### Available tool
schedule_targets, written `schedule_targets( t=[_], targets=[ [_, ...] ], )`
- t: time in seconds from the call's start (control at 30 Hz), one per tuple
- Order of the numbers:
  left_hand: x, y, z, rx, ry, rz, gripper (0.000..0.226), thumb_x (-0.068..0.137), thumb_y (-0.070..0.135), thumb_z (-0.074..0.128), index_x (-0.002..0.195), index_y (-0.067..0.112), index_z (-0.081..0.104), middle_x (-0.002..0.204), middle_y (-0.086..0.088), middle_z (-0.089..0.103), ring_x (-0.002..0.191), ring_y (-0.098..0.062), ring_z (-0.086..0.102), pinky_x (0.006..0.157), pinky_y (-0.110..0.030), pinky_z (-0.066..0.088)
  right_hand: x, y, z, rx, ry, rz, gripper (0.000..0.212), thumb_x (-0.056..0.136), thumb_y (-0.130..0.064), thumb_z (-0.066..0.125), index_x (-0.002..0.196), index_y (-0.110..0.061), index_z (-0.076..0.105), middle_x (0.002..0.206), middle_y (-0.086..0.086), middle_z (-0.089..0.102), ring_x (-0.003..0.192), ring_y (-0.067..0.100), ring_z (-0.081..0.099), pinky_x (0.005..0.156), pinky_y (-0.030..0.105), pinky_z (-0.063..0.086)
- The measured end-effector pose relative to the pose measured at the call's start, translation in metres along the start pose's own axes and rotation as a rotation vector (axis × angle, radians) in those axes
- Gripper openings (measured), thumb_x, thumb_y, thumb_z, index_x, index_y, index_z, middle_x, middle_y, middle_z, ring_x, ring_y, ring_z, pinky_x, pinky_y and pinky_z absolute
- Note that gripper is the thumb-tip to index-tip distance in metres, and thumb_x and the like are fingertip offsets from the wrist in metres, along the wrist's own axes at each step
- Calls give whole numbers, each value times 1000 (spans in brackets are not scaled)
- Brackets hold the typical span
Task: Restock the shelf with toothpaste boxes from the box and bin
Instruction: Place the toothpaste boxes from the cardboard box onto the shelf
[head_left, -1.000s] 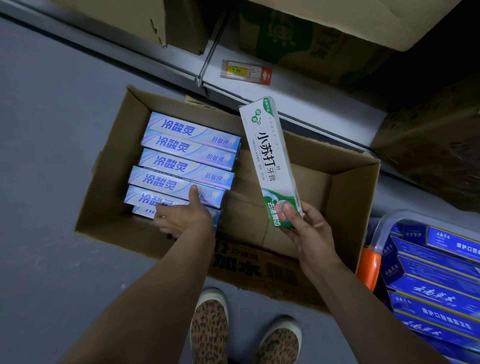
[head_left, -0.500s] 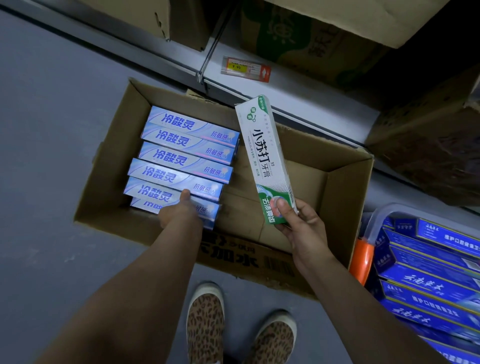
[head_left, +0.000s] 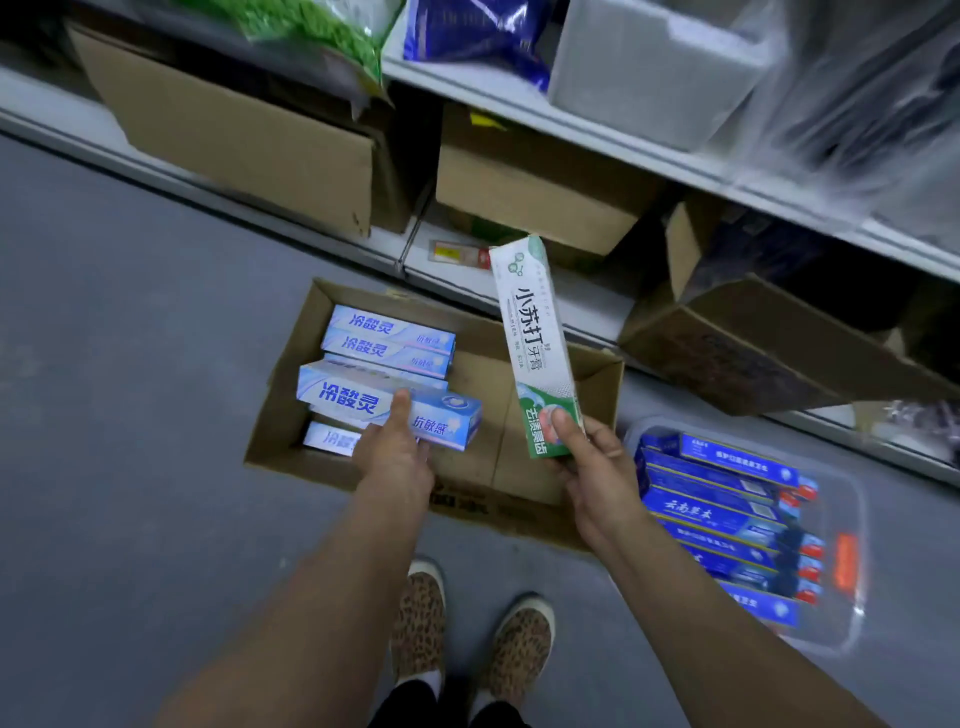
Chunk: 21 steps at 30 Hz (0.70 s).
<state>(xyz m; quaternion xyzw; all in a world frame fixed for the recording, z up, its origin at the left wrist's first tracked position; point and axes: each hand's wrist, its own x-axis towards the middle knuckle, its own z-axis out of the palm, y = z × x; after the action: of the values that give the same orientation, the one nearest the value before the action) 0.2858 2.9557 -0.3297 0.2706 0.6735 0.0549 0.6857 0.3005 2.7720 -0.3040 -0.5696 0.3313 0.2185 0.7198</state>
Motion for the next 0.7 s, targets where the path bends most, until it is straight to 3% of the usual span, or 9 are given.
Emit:
schedule_targets(
  t=[0.07,0.13,0.23,0.37,0.47,0.53,0.63,0.7],
  targets=[
    [-43,18,8,-61,-74,9,26,85,17,80,100,10,60,117,-15,70,102,-29,71,71,-36,60,-27,-27,2,28,-3,-26,22,87,-18,74,105,-8,69,105,10,75,91,16,70,71,24,57],
    [-90,39,14,-96,-168,12,30,84,16,80,107,9,62,117,-15,71,104,-28,71,69,-36,62,-60,-61,5,36,-6,-55,12,89,-18,73,99,-12,69,103,9,75,90,16,70,75,26,58],
    [-163,73,20,-131,-290,33,45,85,18,79,126,9,61,115,-12,73,100,-23,72,62,-30,62,-113,-114,9,59,-23,-131,11,87,-21,73,94,-15,68,92,4,75,77,11,69,64,22,55],
    [-257,122,35,-160,-486,54,40,91,19,73,128,11,61,118,-10,72,93,-16,72,58,-26,60,-182,-187,19,69,-22,-259,35,72,-34,79,98,-14,69,88,3,75,70,12,65,55,23,47],
    [-326,157,45,-175,-650,89,35,96,15,65,129,9,59,120,-11,70,89,-15,71,57,-25,59,-231,-242,30,175,-23,-357,18,82,-23,76,92,-12,66,79,3,74,64,10,66,53,21,49],
    [-373,179,50,-188,-750,105,33,97,12,62,130,9,58,119,-12,69,92,-17,70,66,-29,61,-266,-279,35,229,-35,-416,8,90,-15,71,91,-10,65,78,3,73,62,7,66,50,17,48],
    [-441,209,57,-168,-895,113,38,97,13,60,135,9,56,116,-9,69,104,-19,67,94,-34,55,-317,-330,35,258,-73,-526,11,85,-21,73,88,-14,66,80,1,74,63,6,66,50,16,47],
    [-484,225,62,-177,-998,121,37,95,12,60,132,10,57,106,-6,72,100,-17,68,88,-32,56,-347,-364,32,276,-51,-607,23,75,-29,76,90,-15,65,80,2,74,61,8,64,47,17,45]
  ],
)
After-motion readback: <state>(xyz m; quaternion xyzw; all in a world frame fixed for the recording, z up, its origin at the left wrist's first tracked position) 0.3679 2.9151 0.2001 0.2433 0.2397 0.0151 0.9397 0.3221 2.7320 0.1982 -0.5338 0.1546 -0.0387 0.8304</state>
